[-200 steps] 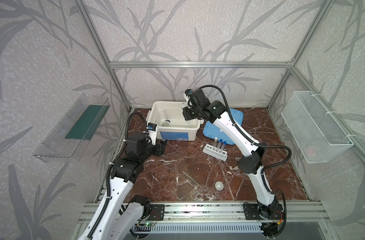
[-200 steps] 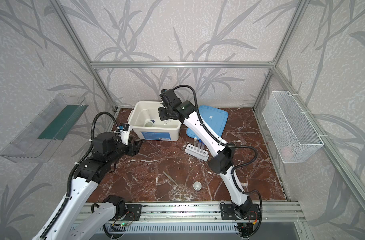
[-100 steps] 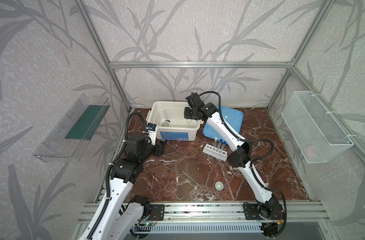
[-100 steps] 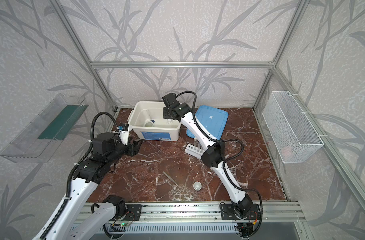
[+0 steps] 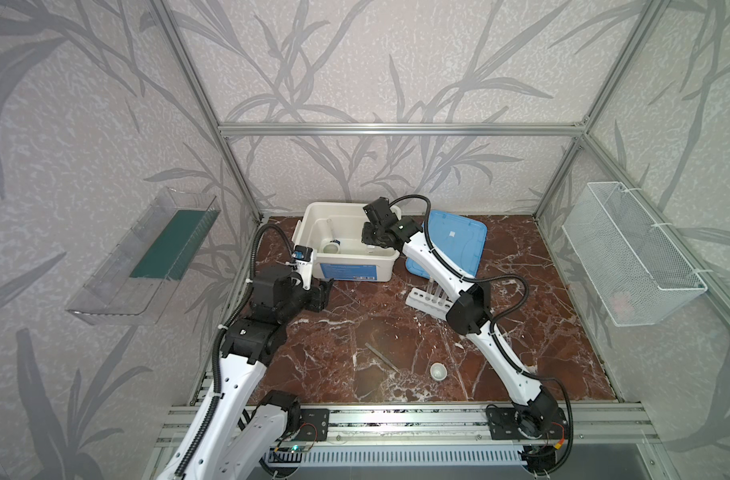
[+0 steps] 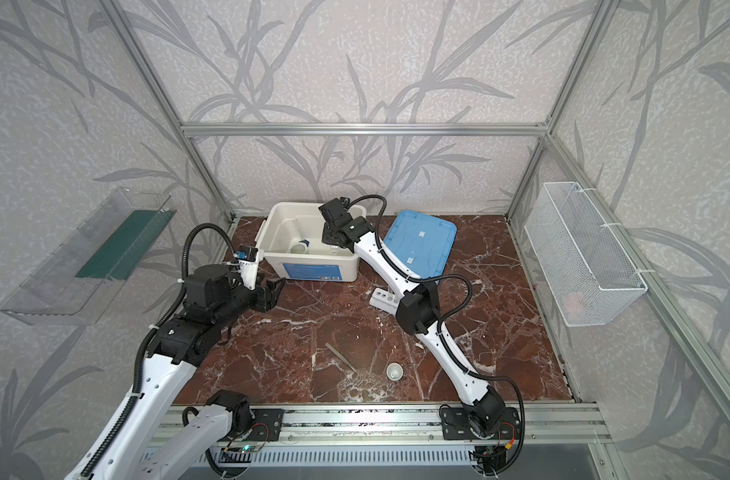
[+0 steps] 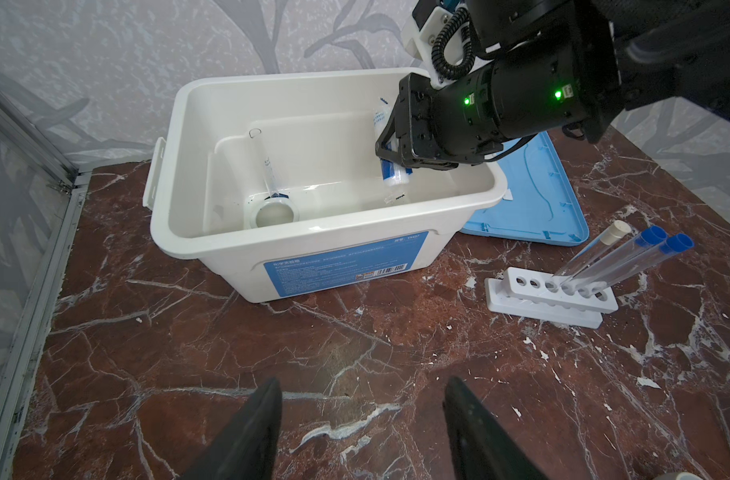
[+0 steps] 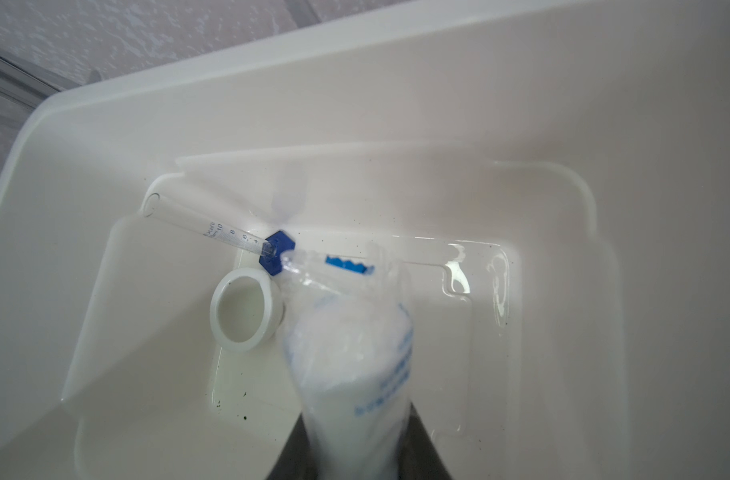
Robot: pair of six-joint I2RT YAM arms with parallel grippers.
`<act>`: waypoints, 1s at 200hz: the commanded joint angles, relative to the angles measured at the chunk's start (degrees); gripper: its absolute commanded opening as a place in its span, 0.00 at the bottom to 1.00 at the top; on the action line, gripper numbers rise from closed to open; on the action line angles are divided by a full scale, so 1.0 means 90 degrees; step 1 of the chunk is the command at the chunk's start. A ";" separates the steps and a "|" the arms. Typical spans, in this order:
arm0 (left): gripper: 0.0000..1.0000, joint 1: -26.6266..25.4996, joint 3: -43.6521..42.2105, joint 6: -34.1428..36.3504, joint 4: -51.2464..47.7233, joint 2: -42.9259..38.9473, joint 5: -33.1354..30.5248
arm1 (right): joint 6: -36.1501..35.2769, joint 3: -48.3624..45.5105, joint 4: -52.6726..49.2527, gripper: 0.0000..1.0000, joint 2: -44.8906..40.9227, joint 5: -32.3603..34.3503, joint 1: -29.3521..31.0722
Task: Organize the chemistry lab equipment
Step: 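Carry the bandage roll with the right gripper over the white tub, then lower the bandage roll into the tub and open the right gripper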
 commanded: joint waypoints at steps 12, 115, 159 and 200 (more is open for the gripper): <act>0.63 0.0026 -0.0056 -0.0061 0.0053 0.0010 -0.0060 | 0.0082 0.0099 0.0190 0.24 0.0176 0.0106 0.0025; 0.63 0.0043 -0.0055 -0.0061 0.0053 0.0069 -0.0041 | 0.0063 0.0030 0.0417 0.23 0.0619 0.0144 0.0035; 0.63 0.0055 -0.0057 -0.0061 0.0043 0.0058 -0.0055 | 0.0054 -0.0085 0.0535 0.23 0.0800 0.0331 0.0026; 0.63 0.0073 -0.0029 -0.0061 0.0063 0.0130 -0.0002 | 0.0071 -0.0135 0.0627 0.23 0.0977 0.0238 0.0035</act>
